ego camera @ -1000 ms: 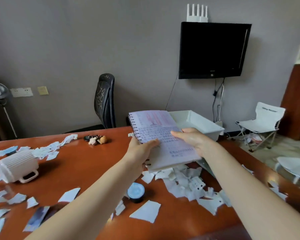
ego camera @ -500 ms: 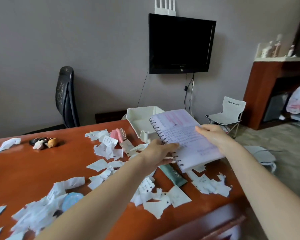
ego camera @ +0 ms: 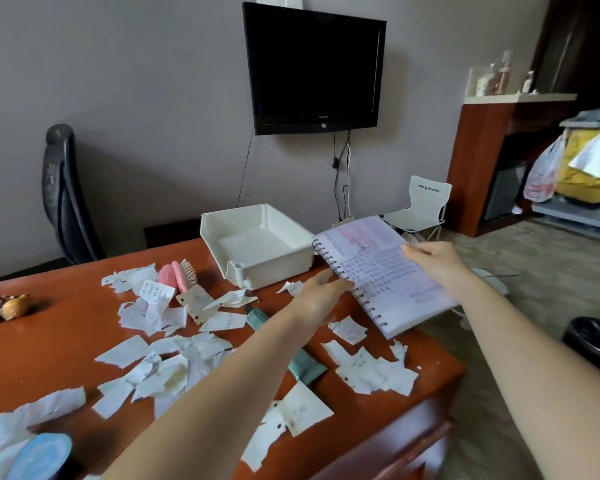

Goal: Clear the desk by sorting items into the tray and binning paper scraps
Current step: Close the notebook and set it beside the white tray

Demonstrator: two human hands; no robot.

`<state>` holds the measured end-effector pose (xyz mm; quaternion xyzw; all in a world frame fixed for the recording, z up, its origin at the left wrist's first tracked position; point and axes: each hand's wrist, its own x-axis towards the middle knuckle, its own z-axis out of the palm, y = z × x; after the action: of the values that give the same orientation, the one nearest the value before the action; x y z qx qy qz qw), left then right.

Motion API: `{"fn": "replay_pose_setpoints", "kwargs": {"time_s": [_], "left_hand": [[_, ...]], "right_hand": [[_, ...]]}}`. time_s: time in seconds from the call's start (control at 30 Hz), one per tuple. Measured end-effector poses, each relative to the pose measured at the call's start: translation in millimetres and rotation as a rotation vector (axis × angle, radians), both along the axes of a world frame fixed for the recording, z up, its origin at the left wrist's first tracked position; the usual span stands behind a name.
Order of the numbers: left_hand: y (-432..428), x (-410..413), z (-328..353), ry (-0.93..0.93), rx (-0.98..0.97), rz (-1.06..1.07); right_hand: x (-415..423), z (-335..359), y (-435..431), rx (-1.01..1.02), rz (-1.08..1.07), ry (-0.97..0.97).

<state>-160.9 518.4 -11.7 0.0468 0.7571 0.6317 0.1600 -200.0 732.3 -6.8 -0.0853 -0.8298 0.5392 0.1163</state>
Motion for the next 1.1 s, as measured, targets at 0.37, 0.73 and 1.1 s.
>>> {"fn": "replay_pose_setpoints", "kwargs": {"time_s": [0.37, 0.73, 1.1], "left_hand": [[26.8, -29.5, -36.8, 0.254, -0.678, -0.163], [11.3, -40.4, -46.6, 0.373, -0.869, -0.162], [-6.5, -27.2, -47.5, 0.462, -1.0, -0.056]], "right_hand": [[-13.2, -23.0, 42.3, 0.072, -0.021, -0.105], [-27.8, -49.0, 32.0, 0.146, 0.043, -0.144], [-34.5, -66.4, -20.1, 0.221, 0.085, -0.147]]}}
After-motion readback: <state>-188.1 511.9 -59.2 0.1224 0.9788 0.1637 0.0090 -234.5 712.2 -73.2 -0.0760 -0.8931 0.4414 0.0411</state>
